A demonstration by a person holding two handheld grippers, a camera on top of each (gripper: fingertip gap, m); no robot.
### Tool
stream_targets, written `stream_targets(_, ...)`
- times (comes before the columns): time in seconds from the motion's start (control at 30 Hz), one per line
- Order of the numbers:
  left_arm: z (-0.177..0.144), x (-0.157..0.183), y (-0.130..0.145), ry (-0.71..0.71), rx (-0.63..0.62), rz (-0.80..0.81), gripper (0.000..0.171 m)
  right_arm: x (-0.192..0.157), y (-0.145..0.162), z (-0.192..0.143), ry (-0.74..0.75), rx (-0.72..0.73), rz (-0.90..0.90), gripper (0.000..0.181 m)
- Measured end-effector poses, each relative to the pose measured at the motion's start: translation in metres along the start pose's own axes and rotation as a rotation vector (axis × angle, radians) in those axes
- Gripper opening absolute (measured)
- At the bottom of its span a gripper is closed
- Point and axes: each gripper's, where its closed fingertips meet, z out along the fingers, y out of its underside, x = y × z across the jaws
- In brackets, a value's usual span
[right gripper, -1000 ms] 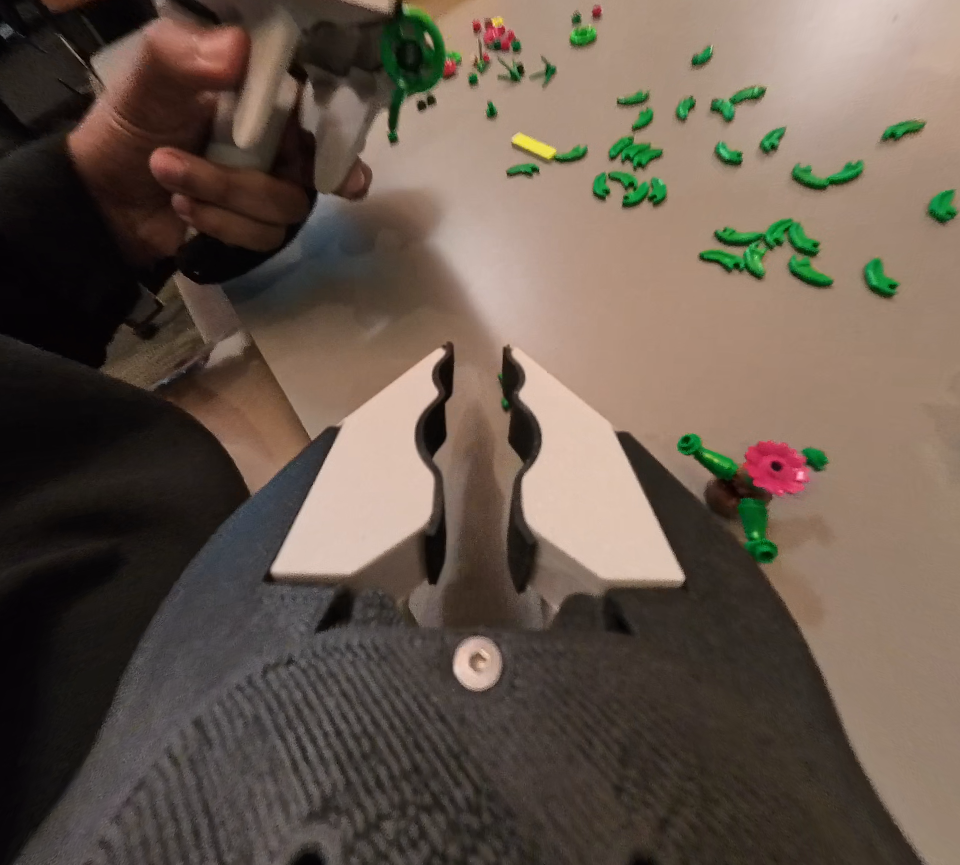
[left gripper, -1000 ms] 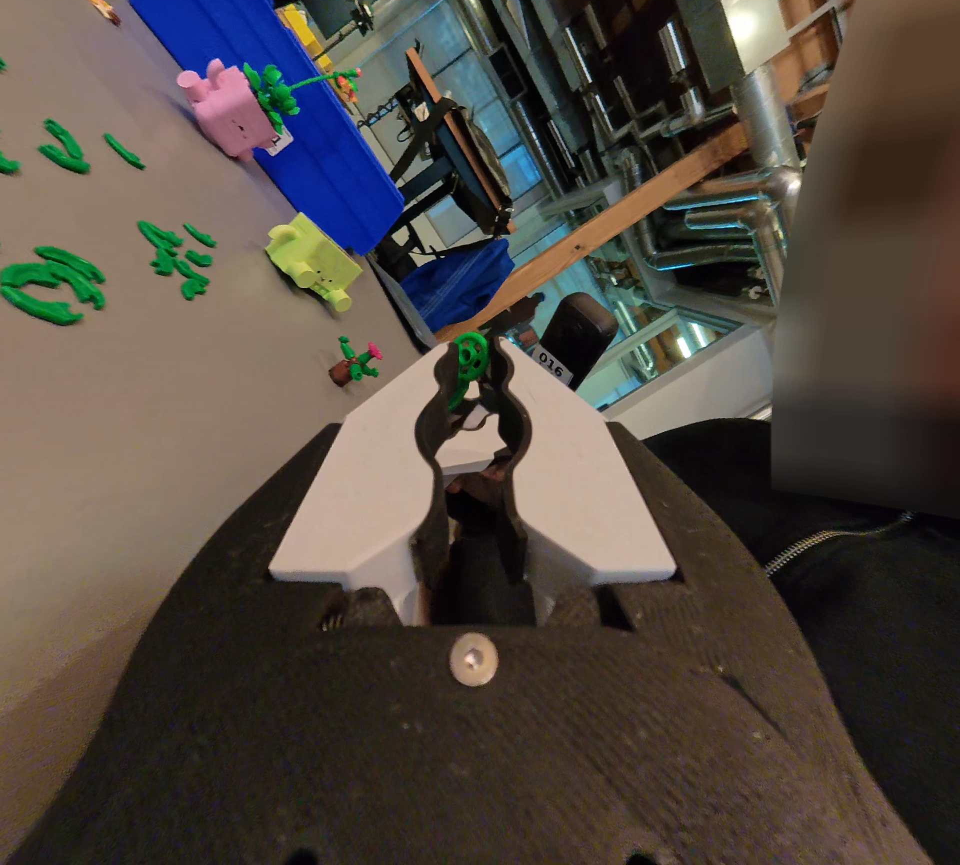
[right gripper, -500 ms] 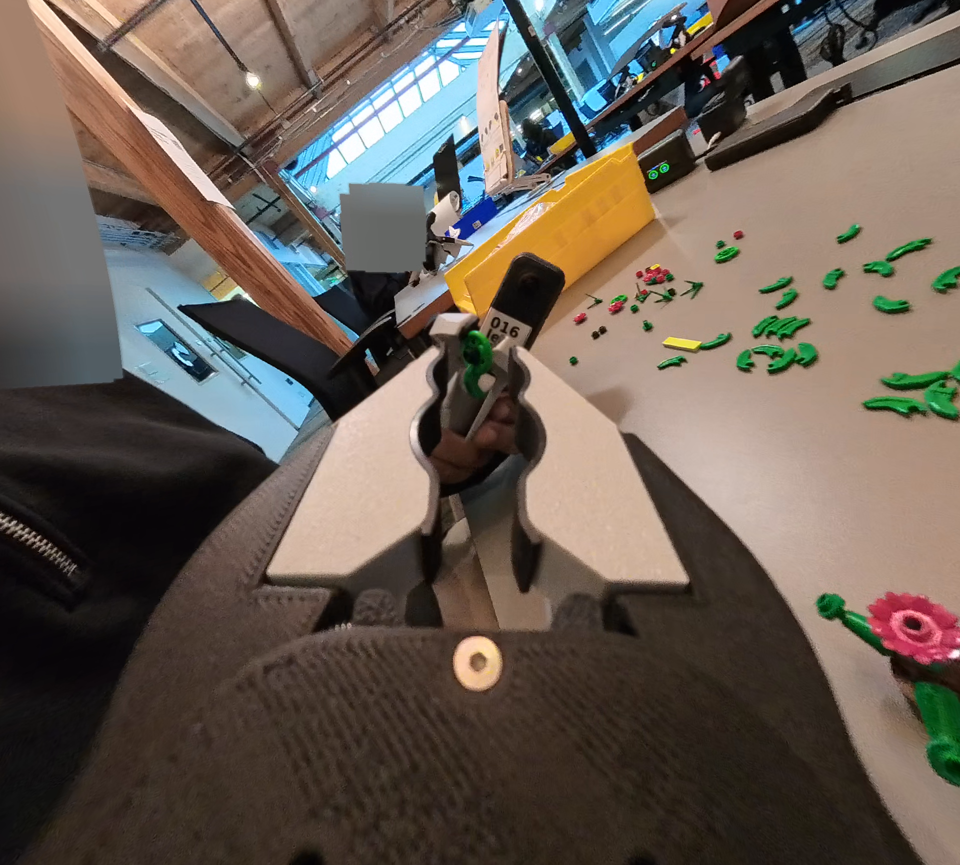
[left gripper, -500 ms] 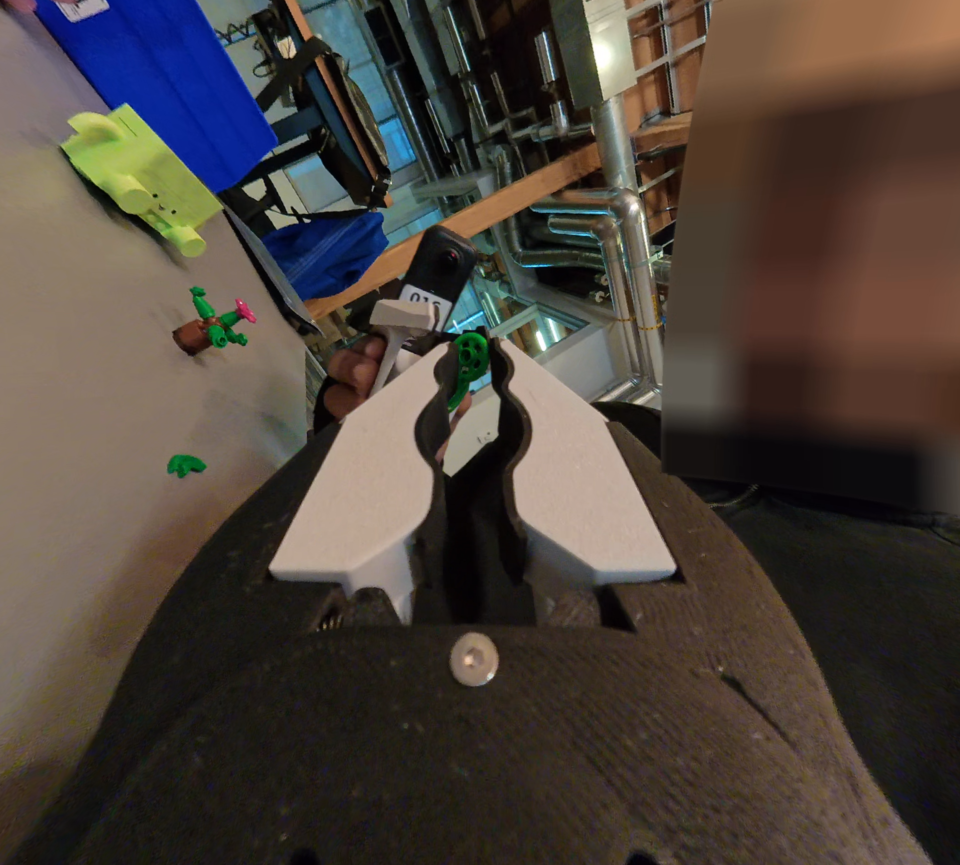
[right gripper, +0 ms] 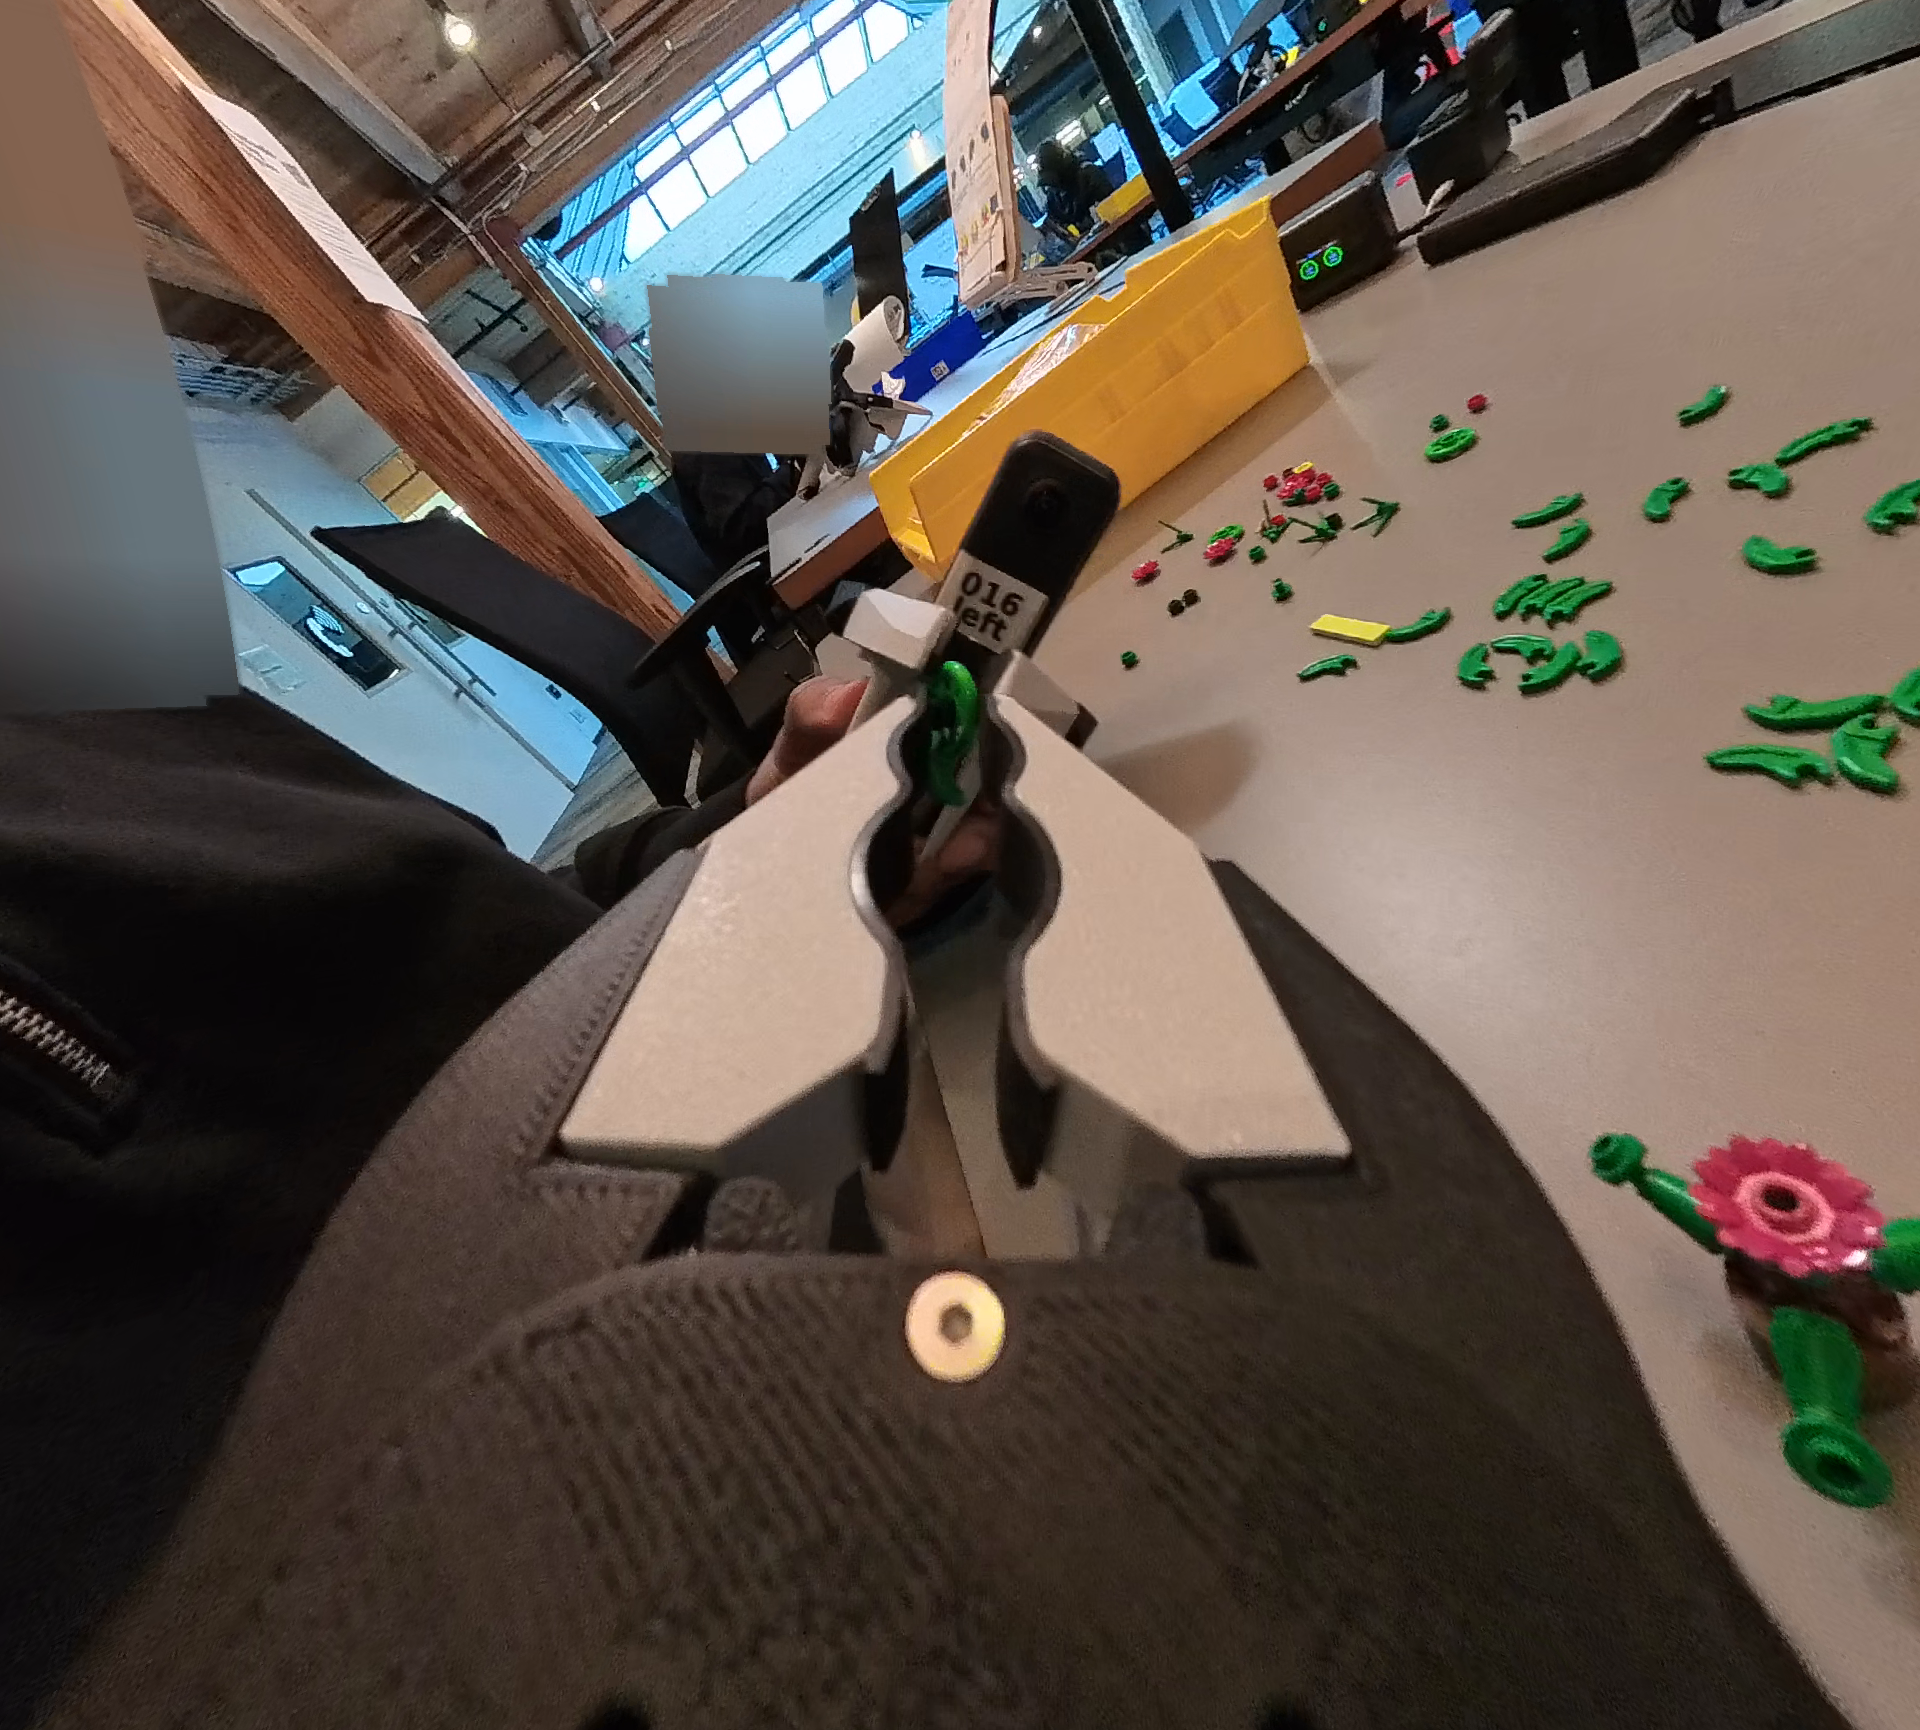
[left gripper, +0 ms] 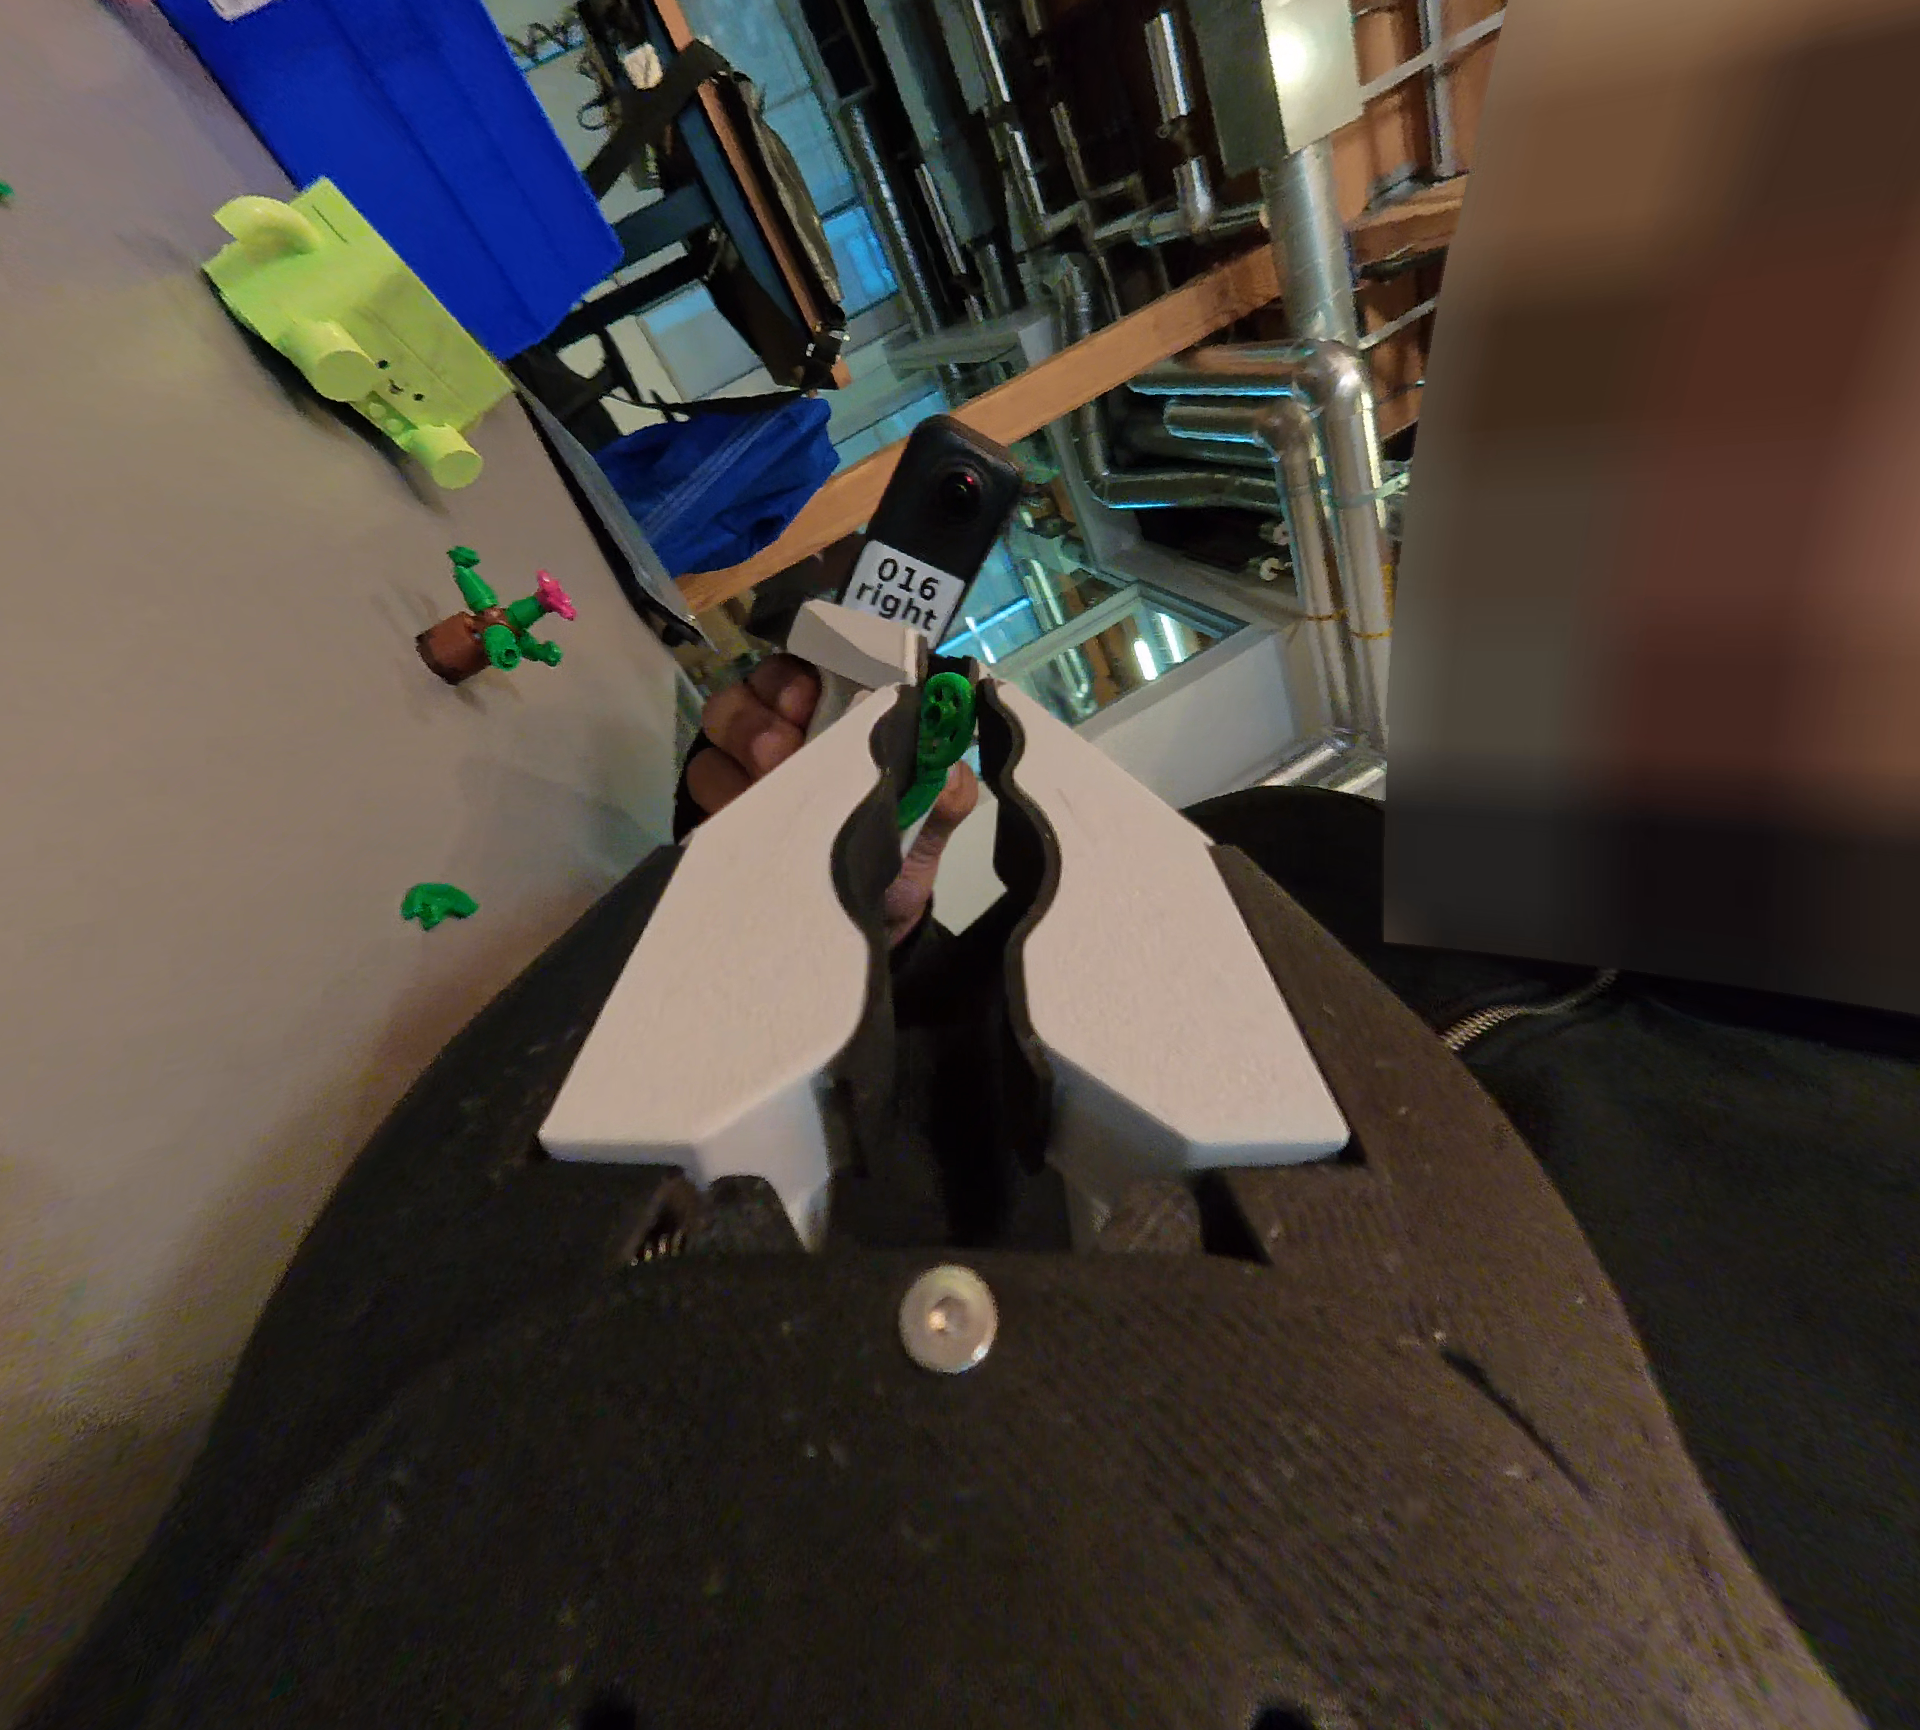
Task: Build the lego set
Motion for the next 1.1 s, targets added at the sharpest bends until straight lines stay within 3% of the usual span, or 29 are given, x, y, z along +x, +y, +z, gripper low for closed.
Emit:
stream_targets(0.17, -0.001, -0.007, 0.001, -0.11, -0.012, 0.12, 0.024, 0.008, -0.003, -0.003, 0.039, 0.031, 0.027, 0.006)
stream_targets(0.4, 0.0, -0.011, -0.001, -0.255, -0.004, 0.331, 0.01, 0.012, -0.001, -0.001, 0.096, 0.019, -0.018, 0.007)
stream_targets(0.63, 0.002, -0.013, 0.004, -0.269, -0.032, 0.362, 0.01, 0.012, -0.002, -0.001, 0.086, 0.03, 0.01, 0.007)
stream_targets(1.1, 0.003, 0.002, 0.007, -0.126, -0.035, 0.293, 0.006, 0.0, -0.003, -0.004, -0.057, 0.043, 0.113, 0.003)
